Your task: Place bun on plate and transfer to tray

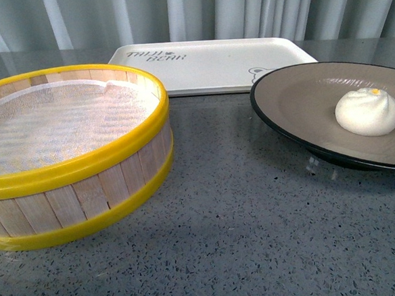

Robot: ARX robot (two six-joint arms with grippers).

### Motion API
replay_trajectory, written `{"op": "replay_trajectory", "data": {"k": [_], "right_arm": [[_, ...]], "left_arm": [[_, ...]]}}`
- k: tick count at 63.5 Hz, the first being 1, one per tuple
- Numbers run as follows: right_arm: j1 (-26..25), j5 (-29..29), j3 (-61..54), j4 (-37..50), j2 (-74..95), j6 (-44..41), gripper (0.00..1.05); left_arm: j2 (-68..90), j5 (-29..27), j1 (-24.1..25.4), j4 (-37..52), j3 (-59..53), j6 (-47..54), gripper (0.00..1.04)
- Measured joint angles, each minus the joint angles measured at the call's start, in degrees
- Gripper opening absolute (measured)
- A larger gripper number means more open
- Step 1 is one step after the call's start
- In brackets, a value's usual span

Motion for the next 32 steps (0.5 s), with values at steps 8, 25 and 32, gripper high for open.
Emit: {"op": "replay_trajectory", "data": {"k": [8,25,32], "right_arm": [[3.04,-0.02,0.0,1.22,0.98,2.73,0.96],[6.6,0.31,-0.35,2.69,1.6,5.73,0.67],[6.95,0.26,-0.72,2.69,1.57,6.1,0.48]], "left_arm": [[0.0,0.0,0.0,0.0,0.0,0.0,0.98],[0.0,0.0,0.0,0.0,0.0,0.0,0.98],[0.0,0.0,0.0,0.0,0.0,0.0,0.98]]}}
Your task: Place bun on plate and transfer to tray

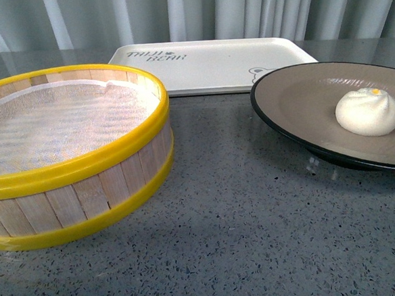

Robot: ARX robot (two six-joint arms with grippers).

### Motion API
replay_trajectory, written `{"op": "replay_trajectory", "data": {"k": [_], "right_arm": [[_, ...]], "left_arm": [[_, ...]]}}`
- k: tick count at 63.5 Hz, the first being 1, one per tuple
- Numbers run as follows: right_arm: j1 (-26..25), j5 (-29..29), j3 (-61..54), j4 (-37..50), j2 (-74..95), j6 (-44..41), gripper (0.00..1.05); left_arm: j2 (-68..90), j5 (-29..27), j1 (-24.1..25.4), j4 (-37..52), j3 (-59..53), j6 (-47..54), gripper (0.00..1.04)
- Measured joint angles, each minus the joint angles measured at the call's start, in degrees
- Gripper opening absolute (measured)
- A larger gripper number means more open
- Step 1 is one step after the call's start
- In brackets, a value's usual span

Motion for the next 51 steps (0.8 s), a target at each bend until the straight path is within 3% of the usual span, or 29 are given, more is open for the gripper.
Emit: {"op": "replay_trajectory", "data": {"k": [17,51], "right_arm": [[0.28,-0.17,-1.14,0.02,-0.35,0.28,0.03],[1.86,2.6,-3.23,-0.11,-9.27,-1.9,0.03]], "left_arm": [[0.0,0.0,0.0,0.0,0.0,0.0,0.98],[0.0,-0.04,0.0,0.0,0.0,0.0,0.98]]}}
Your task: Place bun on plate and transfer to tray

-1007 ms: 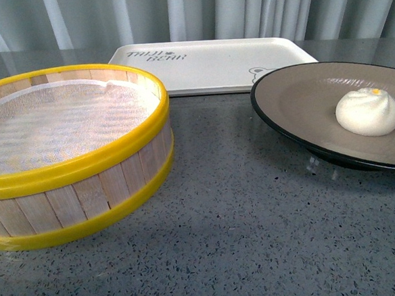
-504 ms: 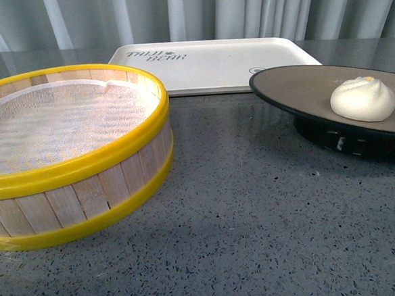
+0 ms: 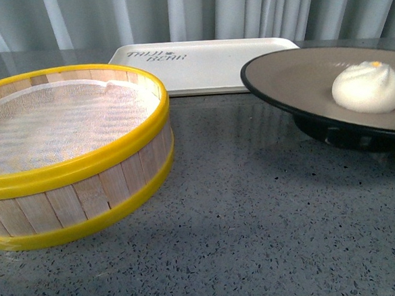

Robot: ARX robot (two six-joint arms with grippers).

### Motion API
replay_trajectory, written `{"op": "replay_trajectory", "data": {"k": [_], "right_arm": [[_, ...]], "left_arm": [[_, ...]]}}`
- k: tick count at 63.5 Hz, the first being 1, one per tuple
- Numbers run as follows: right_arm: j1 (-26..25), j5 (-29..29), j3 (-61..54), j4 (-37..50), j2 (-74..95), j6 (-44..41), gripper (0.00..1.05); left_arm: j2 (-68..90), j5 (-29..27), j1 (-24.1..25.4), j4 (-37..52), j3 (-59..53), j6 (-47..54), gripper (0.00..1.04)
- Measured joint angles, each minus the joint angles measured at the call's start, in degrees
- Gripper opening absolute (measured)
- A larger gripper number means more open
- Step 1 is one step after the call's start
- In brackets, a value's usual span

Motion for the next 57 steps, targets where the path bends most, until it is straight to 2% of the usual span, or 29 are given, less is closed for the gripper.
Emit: {"op": "replay_trajectory", "data": {"k": [13,20,41,57], "right_arm": [[-0.85,1.73,7.23,3.8,7.82,-0.11,0.03],[-0.26,1.75,16.0,4.72,16.17,0.07,0.03],[5.22,3.76,44.15,-1.73,37.0,1.29,0.03],[8.66,3.63,55.54,-5.16,44.44,2.29,0.03]], "left_arm": [[0.0,0.0,0.0,0.0,0.0,0.0,0.98],[0.0,0.0,0.0,0.0,0.0,0.0,0.98],[0.0,0.0,0.0,0.0,0.0,-0.02,0.98],[0.0,0.0,0.0,0.0,0.0,0.0,0.98]]}}
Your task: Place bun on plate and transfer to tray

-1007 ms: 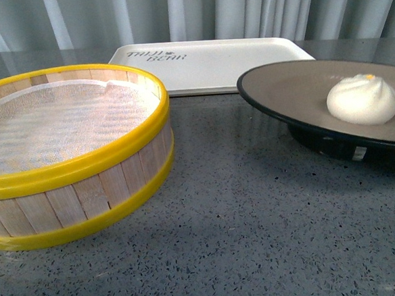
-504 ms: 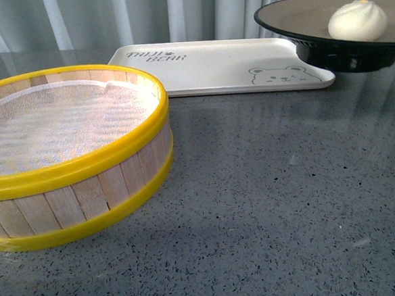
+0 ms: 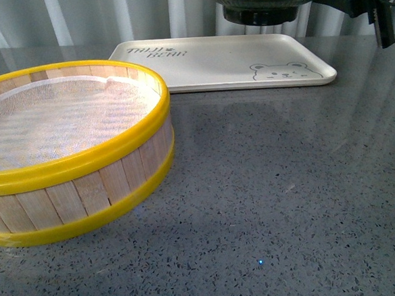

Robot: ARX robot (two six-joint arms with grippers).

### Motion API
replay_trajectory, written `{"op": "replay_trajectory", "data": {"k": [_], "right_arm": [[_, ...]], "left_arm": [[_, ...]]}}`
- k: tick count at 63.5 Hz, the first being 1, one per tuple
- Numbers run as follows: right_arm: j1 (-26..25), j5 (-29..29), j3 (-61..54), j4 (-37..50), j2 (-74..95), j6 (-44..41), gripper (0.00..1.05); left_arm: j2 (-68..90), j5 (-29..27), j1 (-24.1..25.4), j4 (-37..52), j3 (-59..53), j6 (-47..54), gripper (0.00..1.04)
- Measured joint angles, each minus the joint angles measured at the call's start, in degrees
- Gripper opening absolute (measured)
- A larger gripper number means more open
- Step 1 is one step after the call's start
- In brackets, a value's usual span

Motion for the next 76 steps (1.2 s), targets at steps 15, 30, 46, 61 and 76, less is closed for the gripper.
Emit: {"op": "replay_trajectory", "data": {"k": [15,30,46,61,76], "right_arm": [[0.24,1.18,2.36,-2.49,4.17,0.33,0.03],[0.26,1.42,2.05,-0.81,4.7,0.31,0.03],[0.46,1.27,0.57,-0.24,4.92,0.33,0.03],[0.24,1.77,-0.92,0.44,5.16,0.28,0.03],[-0.02,2.38,-1.73,0.98,5.29,0.24,0.03]], "left_arm": [[0.0,0.0,0.0,0.0,0.0,0.0,0.98],[0.0,0.0,0.0,0.0,0.0,0.0,0.98],[0.0,0.02,0.0,0.0,0.02,0.0,0.98],[0.0,0.0,0.0,0.0,0.0,-0.02,0.98],[0.0,0.02,0.0,0.0,0.0,0.0,0.98]]}}
